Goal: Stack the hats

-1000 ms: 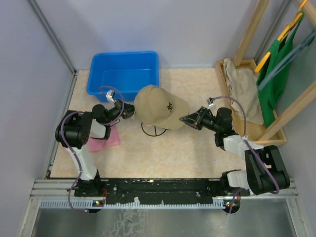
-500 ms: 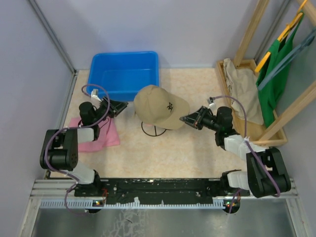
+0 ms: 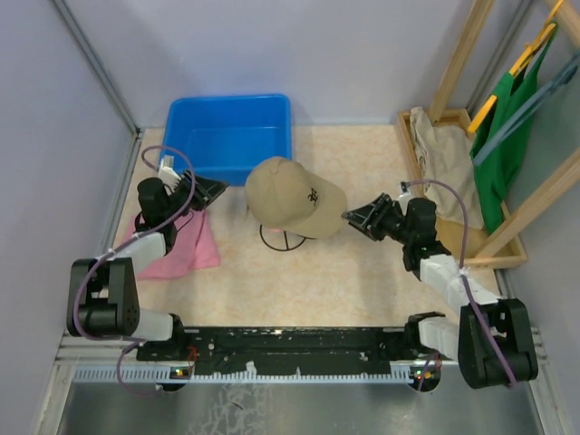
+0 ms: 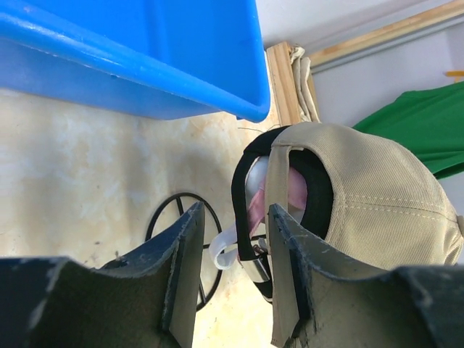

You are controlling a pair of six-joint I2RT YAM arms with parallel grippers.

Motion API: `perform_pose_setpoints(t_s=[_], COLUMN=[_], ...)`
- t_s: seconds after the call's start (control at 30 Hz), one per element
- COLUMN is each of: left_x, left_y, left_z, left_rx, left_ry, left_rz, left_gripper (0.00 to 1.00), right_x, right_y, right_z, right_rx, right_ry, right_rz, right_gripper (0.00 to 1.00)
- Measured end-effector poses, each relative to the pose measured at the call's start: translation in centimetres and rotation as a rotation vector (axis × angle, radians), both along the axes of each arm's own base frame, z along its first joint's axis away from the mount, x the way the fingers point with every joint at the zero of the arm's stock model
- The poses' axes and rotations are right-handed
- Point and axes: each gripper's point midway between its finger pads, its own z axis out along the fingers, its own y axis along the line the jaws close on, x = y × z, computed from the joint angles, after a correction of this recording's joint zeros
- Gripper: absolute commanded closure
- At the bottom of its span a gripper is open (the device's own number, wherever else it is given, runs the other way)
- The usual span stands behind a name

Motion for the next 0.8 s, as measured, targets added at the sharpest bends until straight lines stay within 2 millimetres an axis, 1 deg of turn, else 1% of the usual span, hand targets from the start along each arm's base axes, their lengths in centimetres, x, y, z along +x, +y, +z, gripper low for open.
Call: perform_pose_setpoints(t_s=[0.13,0.23,0.33,0.37,0.4,0.43,0.47,0.5,0.57,0.63,0.7,0.8], left_x=[-0.7,-1.3,-1.9,-2.2,-2.4,-2.6,-2.7,-2.7,-2.5,-1.9,-0.6,2.1], left_y=[0.5,1.3,2.1,2.5,2.7,3.2,3.6,4.0,5.0,5.6,5.9,6.1], left_z=[0.2,0.7,0.7,0.7,0.6,0.5,0.4,0.3,-0.2,-1.2,-2.2,-3.7], left_rx=[0.05,0.111,0.172,0.195,0.214,0.243,0.263,0.283,0.345,0.392,0.429,0.462], left_ry=[0.004,-0.006,-0.004,-0.001,0.003,0.009,0.007,0.007,0.003,0.02,0.05,0.092], left_rz=[0.02,0.058,0.094,0.108,0.12,0.142,0.155,0.175,0.212,0.225,0.22,0.198], left_gripper=[0.46,0.44,0.43,0.49,0.61,0.81,0.95,1.0,1.0,1.0,1.0,1.0], right_x=[-0.1,-0.4,-0.9,-1.0,-1.1,-1.3,-1.5,-1.7,-2.0,-2.3,-2.6,-3.0], right_y=[-1.3,-2.1,-3.0,-3.1,-3.3,-3.6,-3.7,-3.9,-4.2,-4.4,-4.4,-4.5], right_z=[-0.4,-0.5,-0.3,-0.2,-0.1,0.0,0.1,0.3,0.7,1.1,1.5,1.8], right_rx=[-0.054,-0.109,-0.164,-0.174,-0.188,-0.205,-0.215,-0.229,-0.244,-0.255,-0.26,-0.266], right_ry=[-0.004,-0.018,-0.044,-0.051,-0.061,-0.071,-0.079,-0.092,-0.112,-0.132,-0.147,-0.16], right_rz=[-0.042,-0.07,-0.096,-0.099,-0.105,-0.11,-0.113,-0.119,-0.123,-0.128,-0.128,-0.129], right_gripper=[0.44,0.42,0.41,0.41,0.41,0.41,0.41,0.41,0.41,0.41,0.41,0.41])
